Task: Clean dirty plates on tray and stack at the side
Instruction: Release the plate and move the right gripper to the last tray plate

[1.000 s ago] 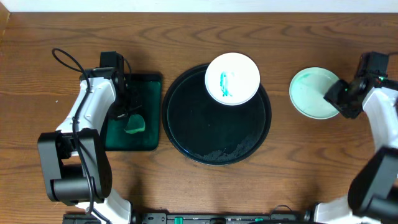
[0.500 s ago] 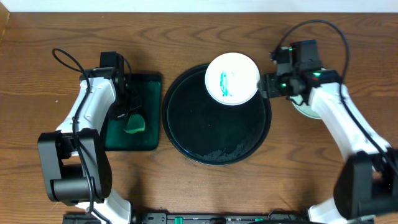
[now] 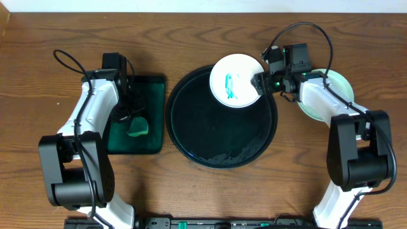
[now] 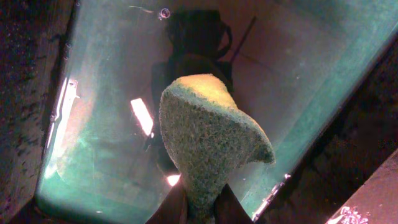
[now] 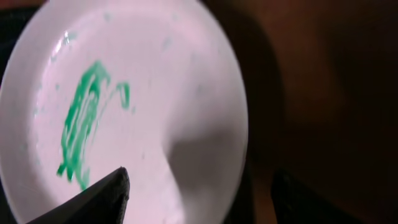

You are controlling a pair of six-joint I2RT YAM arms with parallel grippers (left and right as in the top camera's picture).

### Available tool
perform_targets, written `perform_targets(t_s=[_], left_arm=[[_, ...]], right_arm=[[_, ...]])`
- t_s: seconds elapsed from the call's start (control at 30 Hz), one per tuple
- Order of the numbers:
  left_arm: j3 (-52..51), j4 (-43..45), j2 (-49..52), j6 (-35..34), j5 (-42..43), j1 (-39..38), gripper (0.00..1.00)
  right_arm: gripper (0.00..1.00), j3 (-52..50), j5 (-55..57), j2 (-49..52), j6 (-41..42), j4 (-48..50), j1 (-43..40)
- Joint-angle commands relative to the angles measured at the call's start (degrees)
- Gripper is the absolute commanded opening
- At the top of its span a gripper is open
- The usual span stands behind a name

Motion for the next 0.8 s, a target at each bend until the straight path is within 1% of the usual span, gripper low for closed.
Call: perform_targets(t_s=[0.0,0.07,0.17,0.2,0.23,0.37,0.5,0.6,0.77], left_arm=[[0.26,-0.39,0.00,-0.24,-0.07,0.13,0.07],[0.26,-0.39,0.00,-0.24,-0.07,0.13,0.07],[0.26,-0.39,0.00,-0.24,-0.07,0.13,0.08],[0.26,-0.39,0.00,-0.24,-0.07,0.13,0.07],[0.26,-0.37,0.00,-0.24,-0.07,0.13,0.07],[0.26,-0.37,0.00,-0.24,-0.07,0.13,0.08],[0.26,-0.39,0.00,-0.24,-0.07,0.13,0.07],[0.26,-0.39,0.00,-0.24,-0.07,0.13,0.07],[0.26,-0.37,0.00,-0.24,-0.07,0.13,0.08]], right_arm=[[0.69,0.35,-1.29,1.79,-1.38,2.93,0.24],[0.68,0.35,-1.29,2.86,-1.38,4.72,0.24],[0.59,0.35,-1.36,4.61,-0.70,7.19,0.26],[0.53,0.35,-1.33,5.09,-0.33,7.63,0.28],[0.49,0.35,-1.33,5.29,0.13,7.85,0.31],[0.36,0.35,-1.29,5.53,1.44,8.50,0.61],[0.20,0.35,-1.16,5.53,3.28,9.25,1.14],[0.02,0.37,-1.05,5.53,4.35,9.25,1.38],[0.01,0.39,-0.87,4.63,7.50,7.85,1.38]])
